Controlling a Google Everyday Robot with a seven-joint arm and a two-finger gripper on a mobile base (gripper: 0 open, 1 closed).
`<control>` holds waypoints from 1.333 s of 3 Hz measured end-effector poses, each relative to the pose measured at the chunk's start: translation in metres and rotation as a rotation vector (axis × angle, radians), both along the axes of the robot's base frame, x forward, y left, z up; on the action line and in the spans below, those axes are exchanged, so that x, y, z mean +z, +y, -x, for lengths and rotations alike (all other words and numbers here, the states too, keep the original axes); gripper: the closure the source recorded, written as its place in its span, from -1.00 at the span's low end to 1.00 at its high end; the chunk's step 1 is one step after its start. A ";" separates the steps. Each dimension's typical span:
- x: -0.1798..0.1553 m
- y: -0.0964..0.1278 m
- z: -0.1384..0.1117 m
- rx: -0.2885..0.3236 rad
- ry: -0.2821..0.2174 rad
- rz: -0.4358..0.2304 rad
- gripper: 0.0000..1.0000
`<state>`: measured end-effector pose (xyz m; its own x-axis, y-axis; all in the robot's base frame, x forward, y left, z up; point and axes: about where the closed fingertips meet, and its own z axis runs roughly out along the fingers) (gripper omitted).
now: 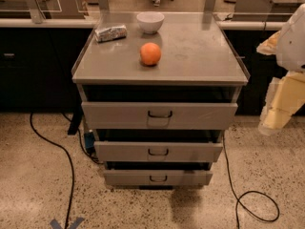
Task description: Open middle drawer
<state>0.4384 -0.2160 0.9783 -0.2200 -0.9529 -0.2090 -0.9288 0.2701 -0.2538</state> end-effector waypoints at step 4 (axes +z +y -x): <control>-0.079 0.000 -0.022 0.070 -0.067 0.013 -1.00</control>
Offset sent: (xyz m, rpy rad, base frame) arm 0.0104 0.0073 -0.0348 0.0211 -0.0278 0.0356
